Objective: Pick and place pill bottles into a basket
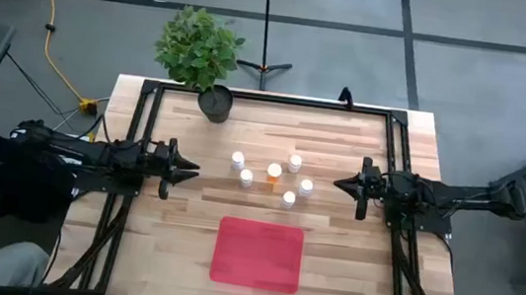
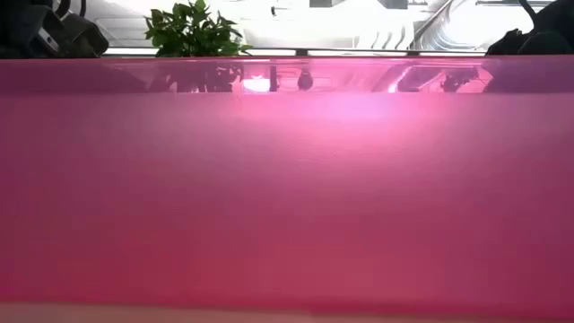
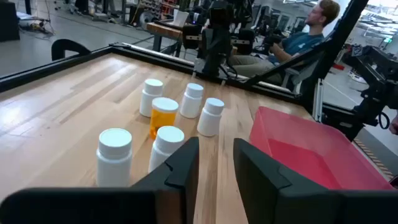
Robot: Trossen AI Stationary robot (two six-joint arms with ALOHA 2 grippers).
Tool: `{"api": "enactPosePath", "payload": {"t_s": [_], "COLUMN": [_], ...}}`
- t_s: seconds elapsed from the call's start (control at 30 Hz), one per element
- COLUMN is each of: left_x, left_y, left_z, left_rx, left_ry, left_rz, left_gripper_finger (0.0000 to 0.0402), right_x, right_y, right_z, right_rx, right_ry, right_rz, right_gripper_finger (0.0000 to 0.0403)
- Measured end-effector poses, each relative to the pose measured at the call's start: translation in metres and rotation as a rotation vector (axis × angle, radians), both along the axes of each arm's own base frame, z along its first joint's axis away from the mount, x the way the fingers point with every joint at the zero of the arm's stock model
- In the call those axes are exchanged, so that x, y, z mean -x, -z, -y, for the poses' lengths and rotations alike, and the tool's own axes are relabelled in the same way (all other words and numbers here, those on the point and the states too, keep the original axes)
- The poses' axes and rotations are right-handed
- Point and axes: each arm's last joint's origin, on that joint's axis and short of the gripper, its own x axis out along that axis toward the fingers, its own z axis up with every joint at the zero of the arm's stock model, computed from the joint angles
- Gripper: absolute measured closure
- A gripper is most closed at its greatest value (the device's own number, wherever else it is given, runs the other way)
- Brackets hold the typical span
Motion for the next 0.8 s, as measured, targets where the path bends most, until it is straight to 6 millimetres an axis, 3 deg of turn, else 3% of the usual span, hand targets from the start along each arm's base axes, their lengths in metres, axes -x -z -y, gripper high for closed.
{"api": "enactPosePath", "payload": {"t_s": [0.8], "left_x": [0.0], "left_y": [-0.0015], "left_z": [-0.0013], "left_rx": [-0.013], "left_ry": [-0.045], "left_rz": [0.014], "left_gripper_finger": [0.0268], "right_x": [-0.0007], "right_y": [-0.0039], "right_z": [0.0], "right_rx": [-0.007], "right_ry": [0.001], "right_rz": [0.036], "right_gripper_finger": [0.0402]}}
